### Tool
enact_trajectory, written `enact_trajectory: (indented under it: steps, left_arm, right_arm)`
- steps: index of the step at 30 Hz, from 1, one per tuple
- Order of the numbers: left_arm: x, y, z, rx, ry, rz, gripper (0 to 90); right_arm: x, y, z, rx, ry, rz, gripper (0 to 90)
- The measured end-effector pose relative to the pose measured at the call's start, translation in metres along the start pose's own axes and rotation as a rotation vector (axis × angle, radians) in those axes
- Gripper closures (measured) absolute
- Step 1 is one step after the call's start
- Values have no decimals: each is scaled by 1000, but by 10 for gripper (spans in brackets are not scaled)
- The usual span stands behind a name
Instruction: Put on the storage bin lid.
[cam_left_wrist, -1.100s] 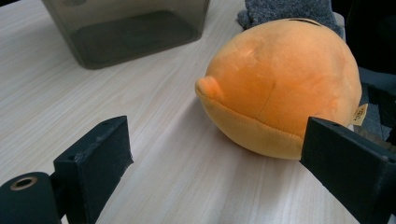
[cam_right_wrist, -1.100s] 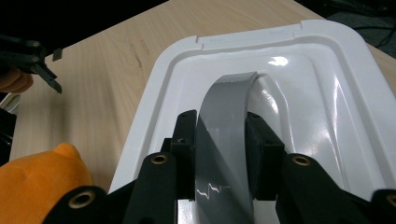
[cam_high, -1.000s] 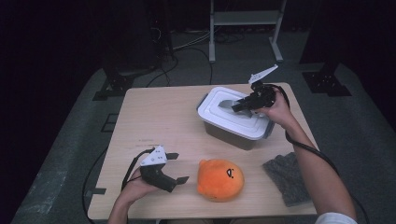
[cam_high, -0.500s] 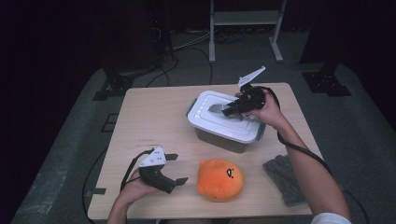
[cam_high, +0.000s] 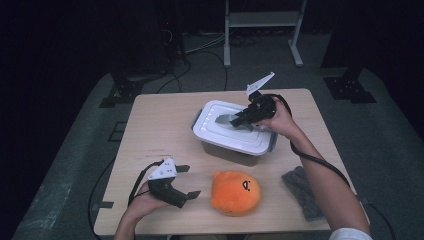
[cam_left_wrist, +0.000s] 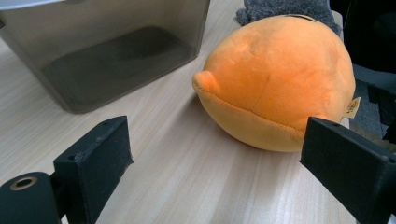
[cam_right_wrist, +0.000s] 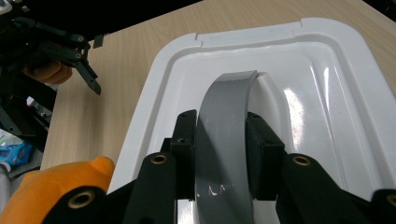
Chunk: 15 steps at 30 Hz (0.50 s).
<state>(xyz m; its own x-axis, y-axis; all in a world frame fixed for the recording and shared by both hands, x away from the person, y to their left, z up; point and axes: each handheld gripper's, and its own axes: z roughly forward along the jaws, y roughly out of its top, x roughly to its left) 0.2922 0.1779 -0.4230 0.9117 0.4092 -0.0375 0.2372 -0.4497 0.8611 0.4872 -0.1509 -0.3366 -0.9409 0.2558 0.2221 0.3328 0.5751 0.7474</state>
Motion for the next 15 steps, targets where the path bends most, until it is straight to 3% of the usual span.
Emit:
enact_trajectory:
  steps: [15]
  left_arm:
    - [-3,0,-1,-3,1,1,78]
  right_arm:
    - [5,5,7,19,27,-28,673]
